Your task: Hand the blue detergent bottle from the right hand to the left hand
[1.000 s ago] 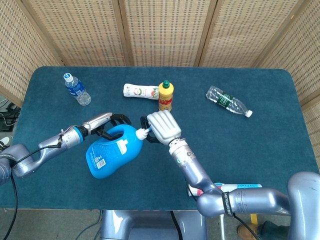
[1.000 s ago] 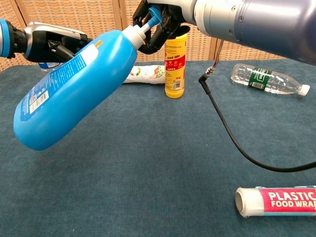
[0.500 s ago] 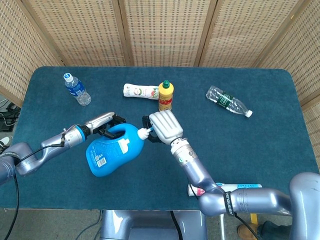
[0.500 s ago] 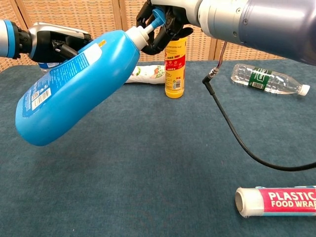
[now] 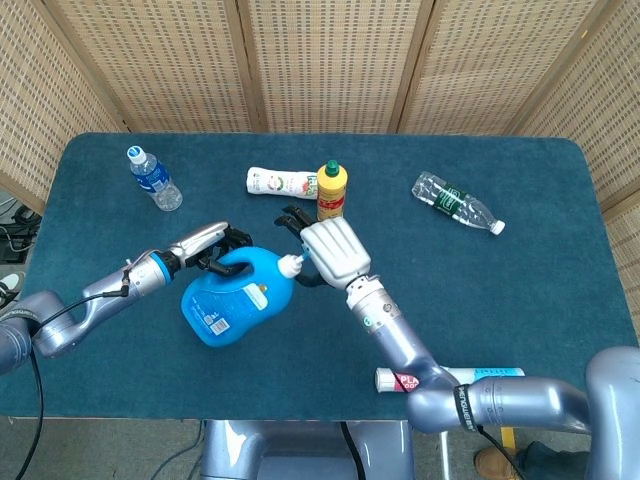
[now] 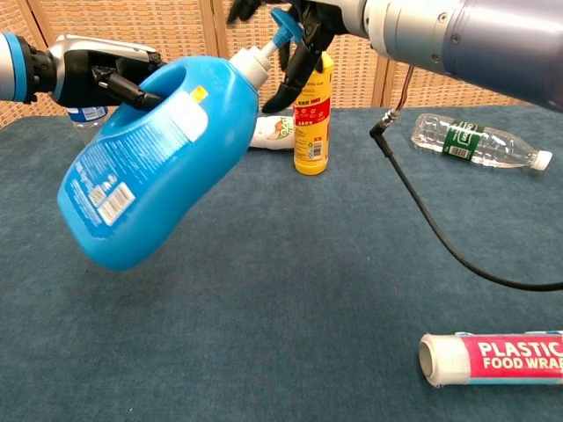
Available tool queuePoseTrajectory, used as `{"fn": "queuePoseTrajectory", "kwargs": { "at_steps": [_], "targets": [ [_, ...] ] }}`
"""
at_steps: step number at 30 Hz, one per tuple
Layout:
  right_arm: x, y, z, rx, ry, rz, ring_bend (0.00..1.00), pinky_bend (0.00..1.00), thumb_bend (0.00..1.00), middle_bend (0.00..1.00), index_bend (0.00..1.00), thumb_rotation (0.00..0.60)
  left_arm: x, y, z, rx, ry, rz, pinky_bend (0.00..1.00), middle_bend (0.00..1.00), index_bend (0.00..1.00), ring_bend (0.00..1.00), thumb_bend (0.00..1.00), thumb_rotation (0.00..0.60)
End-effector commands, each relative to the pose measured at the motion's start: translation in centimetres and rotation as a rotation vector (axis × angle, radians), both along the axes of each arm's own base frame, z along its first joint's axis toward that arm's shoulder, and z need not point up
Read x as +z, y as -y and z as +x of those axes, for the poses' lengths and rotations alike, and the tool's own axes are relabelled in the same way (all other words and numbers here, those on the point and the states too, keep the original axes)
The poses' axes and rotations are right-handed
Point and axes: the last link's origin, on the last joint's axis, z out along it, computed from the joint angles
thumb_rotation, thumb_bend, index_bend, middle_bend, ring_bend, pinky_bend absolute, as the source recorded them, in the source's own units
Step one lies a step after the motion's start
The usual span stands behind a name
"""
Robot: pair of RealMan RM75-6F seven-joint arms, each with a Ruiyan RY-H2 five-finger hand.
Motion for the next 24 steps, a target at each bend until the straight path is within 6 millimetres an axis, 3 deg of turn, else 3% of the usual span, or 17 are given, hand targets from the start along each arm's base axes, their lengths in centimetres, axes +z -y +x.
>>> {"fn": "queuePoseTrajectory", "kwargs": {
  "at_steps": [1, 8, 14, 24],
  "targets": [
    [0.5, 0.2, -0.5, 0.014, -0.025, -0.060, 0.01, 0.20, 0.00, 0.00, 0.00, 0.600, -0.1, 0.1, 0.2, -0.003, 0.023, 0.011, 0.72, 0.76, 0.83, 0.55, 0.68, 0.600],
    [1.7, 0.4, -1.3, -0.003, -0.022, -0.114, 0.00, 0.13, 0.00, 0.00, 0.00, 0.600, -0.3, 0.3, 0.1, 0.000, 0.064, 0.039, 0.72, 0.76, 0.84, 0.55, 0.68, 0.600],
    [4.5, 0.7, -4.2, -0.039, -0.056, -0.227, 0.00, 0.12, 0.00, 0.00, 0.00, 0.600, -0.1, 0.9, -0.3, -0.002, 0.143, 0.079, 0.76, 0.76, 0.84, 0.57, 0.69, 0.600],
    [9.8, 0.8, -14.4, -0.157, -0.057, -0.358, 0.00, 0.09, 0.00, 0.00, 0.00, 0.600, 0.6, 2.8, -1.4, -0.004, 0.366, 0.184, 0.83, 0.79, 0.86, 0.59, 0.84, 0.600]
  ]
}}
